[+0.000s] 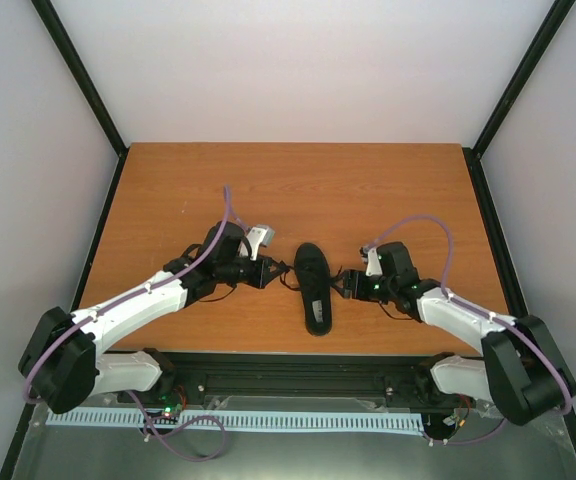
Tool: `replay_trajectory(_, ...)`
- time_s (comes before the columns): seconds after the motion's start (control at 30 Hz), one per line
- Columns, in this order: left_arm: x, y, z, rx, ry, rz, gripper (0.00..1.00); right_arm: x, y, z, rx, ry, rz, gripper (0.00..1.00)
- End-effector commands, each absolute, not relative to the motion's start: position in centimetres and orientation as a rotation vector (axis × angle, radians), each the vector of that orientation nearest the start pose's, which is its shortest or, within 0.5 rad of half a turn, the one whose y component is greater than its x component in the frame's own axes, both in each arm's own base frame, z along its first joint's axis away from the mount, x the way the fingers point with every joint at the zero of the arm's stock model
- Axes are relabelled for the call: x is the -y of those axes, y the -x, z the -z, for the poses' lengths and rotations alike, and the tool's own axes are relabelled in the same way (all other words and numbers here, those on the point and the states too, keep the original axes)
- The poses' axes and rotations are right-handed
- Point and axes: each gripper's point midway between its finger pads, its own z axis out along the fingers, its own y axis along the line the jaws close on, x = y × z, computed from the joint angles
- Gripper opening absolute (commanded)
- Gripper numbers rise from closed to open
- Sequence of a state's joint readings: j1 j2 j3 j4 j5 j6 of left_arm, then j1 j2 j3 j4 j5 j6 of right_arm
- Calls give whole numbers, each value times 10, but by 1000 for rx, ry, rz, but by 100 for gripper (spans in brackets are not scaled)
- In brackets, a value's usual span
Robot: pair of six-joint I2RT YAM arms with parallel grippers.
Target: Tie the shoes
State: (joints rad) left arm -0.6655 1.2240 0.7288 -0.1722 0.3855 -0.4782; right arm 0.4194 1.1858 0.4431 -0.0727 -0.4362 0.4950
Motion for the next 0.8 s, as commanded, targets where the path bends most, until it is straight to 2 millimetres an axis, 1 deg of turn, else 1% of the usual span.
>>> replay_trajectory(0.0,274,-246,-167,-2330,-468,1022,1,-187,-249,-52,-2590,-167,-973,71)
replay_trajectory(0.1,274,-245,-164,-2335,-466,1025,1,-194,-249,-49,-2587,-334,-1072,70)
replay_trajectory(0.17,274,-245,-165,-2331,-468,1025,1,-200,-254,-56,-2552,-388,-1124,71)
replay_trajectory(0.27,274,-245,-165,-2325,-474,1026,1,-201,-263,-70,-2497,-448,-1134,71)
replay_trajectory(0.4,277,-243,-166,-2321,-493,1043,1,-198,-270,-79,-2462,-547,-1134,72)
replay_trajectory(0.47,278,-243,-166,-2320,-500,1050,1,-200,-270,-77,-2470,-594,-1151,72)
replay_trajectory(0.53,279,-242,-165,-2318,-504,1058,1,-201,-269,-70,-2492,-643,-1146,72)
replay_trajectory(0.77,280,-239,-167,-2305,-507,1081,1,-205,-273,-52,-2510,-731,-1125,69)
